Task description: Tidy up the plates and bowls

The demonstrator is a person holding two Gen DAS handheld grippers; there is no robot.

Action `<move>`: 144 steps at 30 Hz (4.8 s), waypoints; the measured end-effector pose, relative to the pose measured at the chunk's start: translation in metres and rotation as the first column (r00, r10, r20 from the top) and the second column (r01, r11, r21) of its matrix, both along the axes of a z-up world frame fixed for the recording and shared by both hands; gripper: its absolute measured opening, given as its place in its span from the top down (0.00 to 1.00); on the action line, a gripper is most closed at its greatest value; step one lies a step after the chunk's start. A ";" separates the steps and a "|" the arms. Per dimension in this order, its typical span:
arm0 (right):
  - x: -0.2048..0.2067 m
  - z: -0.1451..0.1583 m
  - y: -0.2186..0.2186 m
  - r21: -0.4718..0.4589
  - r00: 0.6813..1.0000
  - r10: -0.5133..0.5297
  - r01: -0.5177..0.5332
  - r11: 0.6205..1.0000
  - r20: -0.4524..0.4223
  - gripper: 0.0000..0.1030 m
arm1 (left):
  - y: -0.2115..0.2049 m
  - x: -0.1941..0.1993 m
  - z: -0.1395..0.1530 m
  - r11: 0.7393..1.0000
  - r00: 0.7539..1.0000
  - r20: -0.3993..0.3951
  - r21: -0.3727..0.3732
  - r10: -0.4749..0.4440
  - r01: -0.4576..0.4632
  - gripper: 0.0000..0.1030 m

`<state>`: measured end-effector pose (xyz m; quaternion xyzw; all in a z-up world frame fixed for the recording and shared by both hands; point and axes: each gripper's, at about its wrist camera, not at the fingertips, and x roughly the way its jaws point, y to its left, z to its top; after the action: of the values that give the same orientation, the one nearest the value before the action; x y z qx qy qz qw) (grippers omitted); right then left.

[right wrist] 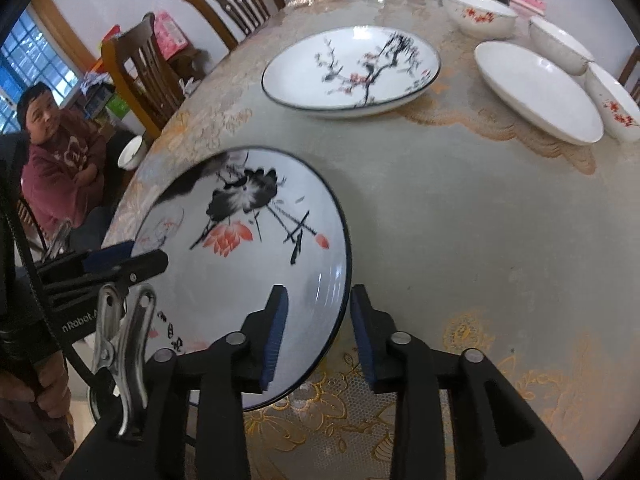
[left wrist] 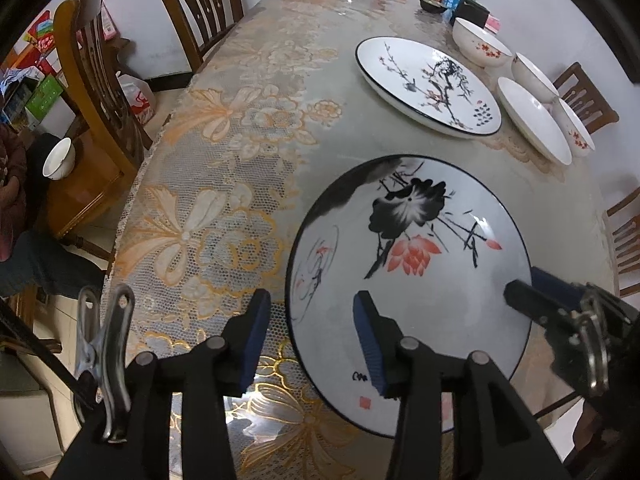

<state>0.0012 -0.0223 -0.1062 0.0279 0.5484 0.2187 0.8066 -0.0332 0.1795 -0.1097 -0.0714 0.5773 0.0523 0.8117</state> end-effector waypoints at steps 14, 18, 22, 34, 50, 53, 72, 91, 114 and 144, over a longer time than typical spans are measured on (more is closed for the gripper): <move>-0.009 0.025 -0.035 0.111 0.986 -0.164 0.160 0.981 0.036 0.50 | 0.021 -0.003 0.024 0.999 0.999 0.049 0.032 0.009 -0.011 0.55; -0.007 0.034 -0.034 0.107 0.987 -0.143 0.136 0.985 0.067 0.49 | 0.019 0.002 0.033 1.000 0.997 0.070 0.027 -0.013 0.011 0.55; 0.004 0.042 -0.036 0.109 0.989 -0.134 0.128 0.986 0.054 0.44 | 0.013 0.013 0.043 0.999 0.995 0.097 0.025 -0.038 0.035 0.55; 0.059 0.049 -0.058 0.115 0.988 -0.157 0.155 0.981 0.007 0.43 | -0.004 0.061 0.054 0.999 0.993 0.106 0.010 -0.046 0.045 0.55; 0.151 0.019 -0.054 0.161 0.993 -0.113 0.118 0.980 -0.035 0.43 | -0.016 0.166 0.027 1.000 1.000 0.031 0.016 0.001 -0.001 0.55; 0.167 0.009 -0.047 0.156 0.994 -0.100 0.106 0.982 -0.044 0.43 | -0.017 0.182 0.022 1.000 1.000 0.024 0.030 0.000 0.000 0.55; 0.219 -0.035 -0.034 0.215 0.993 -0.073 0.092 0.972 -0.094 0.62 | -0.015 0.234 -0.018 0.999 0.998 -0.041 0.010 0.040 -0.039 0.55; 0.216 -0.037 -0.029 0.173 0.998 -0.050 0.055 0.983 -0.036 0.82 | -0.014 0.240 -0.023 0.991 0.997 -0.033 -0.109 0.070 -0.073 0.56; 0.179 -0.027 -0.039 0.211 0.995 -0.080 0.091 0.973 -0.058 0.82 | -0.024 0.196 0.002 0.995 0.999 0.012 -0.087 0.041 -0.040 0.64; 0.028 0.020 -0.019 0.196 0.971 -0.235 0.239 0.951 -0.046 0.82 | 0.004 0.067 0.037 0.985 0.996 0.060 -0.156 -0.060 0.069 0.64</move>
<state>0.0294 -0.0410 -0.0861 0.1768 0.5252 0.1741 0.8140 0.0337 0.1837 -0.0728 -0.1180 0.5591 -0.0217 0.8204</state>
